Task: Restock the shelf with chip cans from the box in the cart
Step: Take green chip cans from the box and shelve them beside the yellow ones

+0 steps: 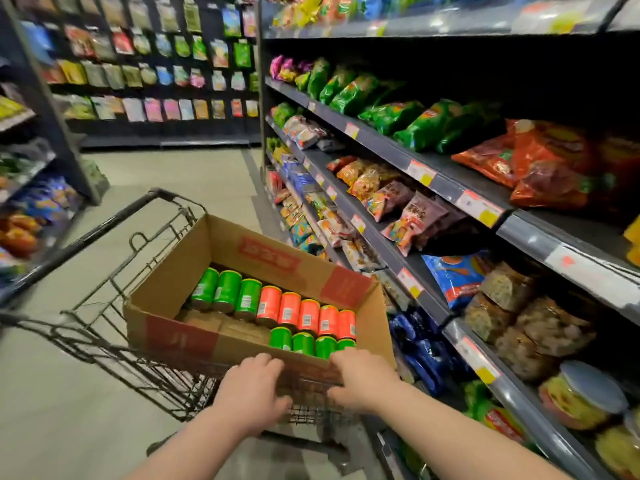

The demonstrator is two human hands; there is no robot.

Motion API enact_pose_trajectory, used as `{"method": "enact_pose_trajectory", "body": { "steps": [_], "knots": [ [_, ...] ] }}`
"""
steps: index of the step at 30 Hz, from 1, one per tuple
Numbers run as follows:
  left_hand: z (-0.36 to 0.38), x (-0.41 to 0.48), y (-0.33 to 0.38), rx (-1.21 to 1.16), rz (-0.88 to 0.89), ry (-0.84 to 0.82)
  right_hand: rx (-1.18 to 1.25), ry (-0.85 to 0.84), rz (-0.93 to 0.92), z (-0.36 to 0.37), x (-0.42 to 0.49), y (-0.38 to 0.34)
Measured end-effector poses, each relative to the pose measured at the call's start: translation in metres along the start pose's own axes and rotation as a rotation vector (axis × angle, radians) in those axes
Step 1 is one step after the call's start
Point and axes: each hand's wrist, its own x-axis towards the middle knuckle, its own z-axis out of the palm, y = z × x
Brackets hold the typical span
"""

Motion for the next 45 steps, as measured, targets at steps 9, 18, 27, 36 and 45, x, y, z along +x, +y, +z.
{"method": "enact_pose_trajectory", "body": {
  "steps": [9, 18, 27, 36, 45],
  "knots": [
    [-0.016, 0.092, -0.010, -0.006, -0.108, -0.051, 0.028, -0.079, -0.044, -0.018, 0.102, 0.055],
    [-0.010, 0.151, -0.003, -0.048, -0.171, -0.125, 0.086, -0.164, -0.075, -0.013, 0.167, 0.101],
    [0.008, 0.190, -0.025, -0.013, -0.185, -0.262, 0.126, -0.257, -0.032, 0.018, 0.207, 0.103],
    [0.040, 0.248, -0.071, -0.066, -0.112, -0.432, 0.202, -0.379, 0.148, 0.051, 0.245, 0.088],
    [0.092, 0.288, -0.107, -0.217, -0.163, -0.651, 0.264, -0.453, 0.307, 0.083, 0.293, 0.064]
  ]
}}
